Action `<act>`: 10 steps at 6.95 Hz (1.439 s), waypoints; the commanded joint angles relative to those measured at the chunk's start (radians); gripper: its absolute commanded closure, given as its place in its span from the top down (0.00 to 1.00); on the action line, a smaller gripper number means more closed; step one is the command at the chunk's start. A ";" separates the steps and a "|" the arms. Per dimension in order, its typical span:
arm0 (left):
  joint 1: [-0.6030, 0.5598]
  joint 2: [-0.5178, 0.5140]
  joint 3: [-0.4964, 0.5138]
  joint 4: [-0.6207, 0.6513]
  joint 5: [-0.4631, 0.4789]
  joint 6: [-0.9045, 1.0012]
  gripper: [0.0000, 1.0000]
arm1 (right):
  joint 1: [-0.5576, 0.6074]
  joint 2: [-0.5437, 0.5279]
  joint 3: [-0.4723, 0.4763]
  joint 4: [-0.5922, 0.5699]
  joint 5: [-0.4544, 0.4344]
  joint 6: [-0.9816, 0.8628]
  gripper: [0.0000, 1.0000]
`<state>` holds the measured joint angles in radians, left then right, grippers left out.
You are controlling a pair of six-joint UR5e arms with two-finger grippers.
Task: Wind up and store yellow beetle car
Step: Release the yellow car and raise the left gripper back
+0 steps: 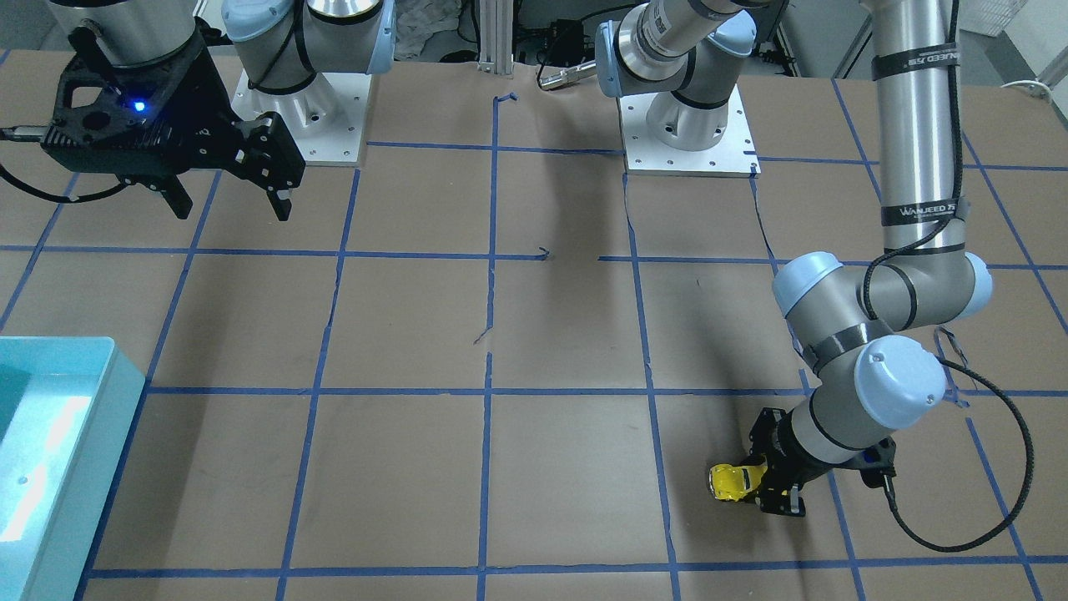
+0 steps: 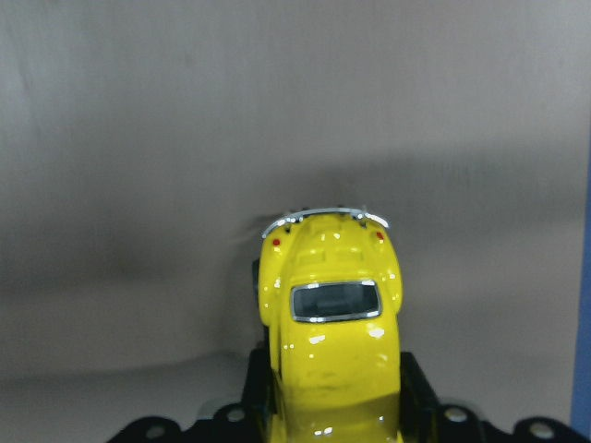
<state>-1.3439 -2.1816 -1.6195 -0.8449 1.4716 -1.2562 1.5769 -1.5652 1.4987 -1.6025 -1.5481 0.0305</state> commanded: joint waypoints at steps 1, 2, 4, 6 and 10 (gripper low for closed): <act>0.072 -0.003 0.000 0.000 0.001 0.088 0.00 | 0.000 -0.001 0.000 0.001 -0.001 0.002 1.00; 0.090 0.000 0.000 0.000 0.003 0.109 0.00 | 0.000 0.001 0.002 0.000 -0.004 -0.001 1.00; 0.086 0.026 0.004 0.012 0.000 0.081 0.96 | 0.000 0.001 0.002 0.000 -0.001 -0.001 1.00; 0.080 0.058 0.004 0.010 -0.004 0.095 0.99 | 0.000 0.001 0.002 0.000 0.005 0.000 1.00; 0.069 0.230 0.079 -0.204 0.172 0.785 1.00 | 0.000 0.001 0.002 0.000 0.003 -0.001 1.00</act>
<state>-1.2722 -2.0195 -1.5862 -0.9176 1.5637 -0.7125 1.5769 -1.5647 1.5002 -1.6030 -1.5427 0.0304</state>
